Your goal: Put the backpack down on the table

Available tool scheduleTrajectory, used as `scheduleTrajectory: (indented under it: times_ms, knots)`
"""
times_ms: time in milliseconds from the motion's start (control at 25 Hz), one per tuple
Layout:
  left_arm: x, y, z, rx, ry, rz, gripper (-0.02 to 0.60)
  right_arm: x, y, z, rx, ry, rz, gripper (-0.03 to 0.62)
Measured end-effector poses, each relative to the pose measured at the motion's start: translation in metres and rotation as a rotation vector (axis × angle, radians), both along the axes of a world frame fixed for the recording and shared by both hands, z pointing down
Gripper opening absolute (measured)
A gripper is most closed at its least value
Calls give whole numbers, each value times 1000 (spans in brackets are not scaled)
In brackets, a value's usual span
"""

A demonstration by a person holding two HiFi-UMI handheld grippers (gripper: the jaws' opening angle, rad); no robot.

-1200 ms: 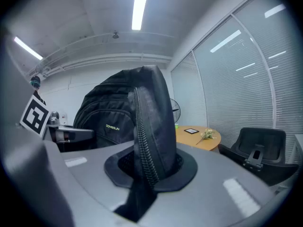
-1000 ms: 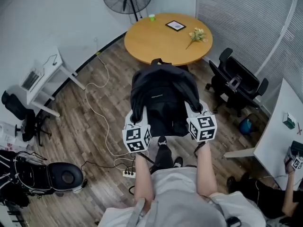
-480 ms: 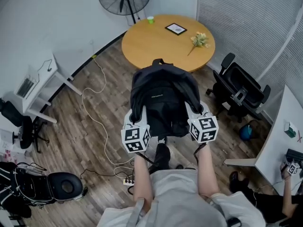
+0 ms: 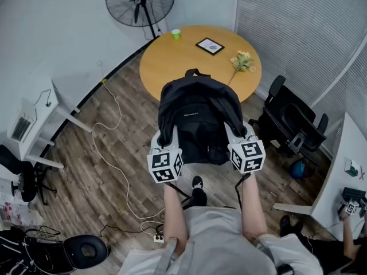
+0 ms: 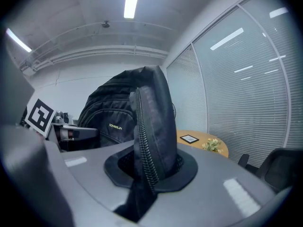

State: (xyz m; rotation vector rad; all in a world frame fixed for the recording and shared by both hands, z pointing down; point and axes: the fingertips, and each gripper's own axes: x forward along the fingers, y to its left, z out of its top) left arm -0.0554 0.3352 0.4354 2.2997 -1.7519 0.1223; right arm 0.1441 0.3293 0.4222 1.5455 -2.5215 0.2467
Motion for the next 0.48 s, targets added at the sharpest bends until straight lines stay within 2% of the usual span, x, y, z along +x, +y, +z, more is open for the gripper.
scheduleTrajectory:
  times_ms: [240, 480]
  knots:
    - [-17, -78, -6, 10, 24, 40, 63, -16, -67, -4, 5, -8, 58, 49]
    - [-25, -124, -1, -3, 44, 83, 63, -26, -100, -2, 5, 16, 102, 49]
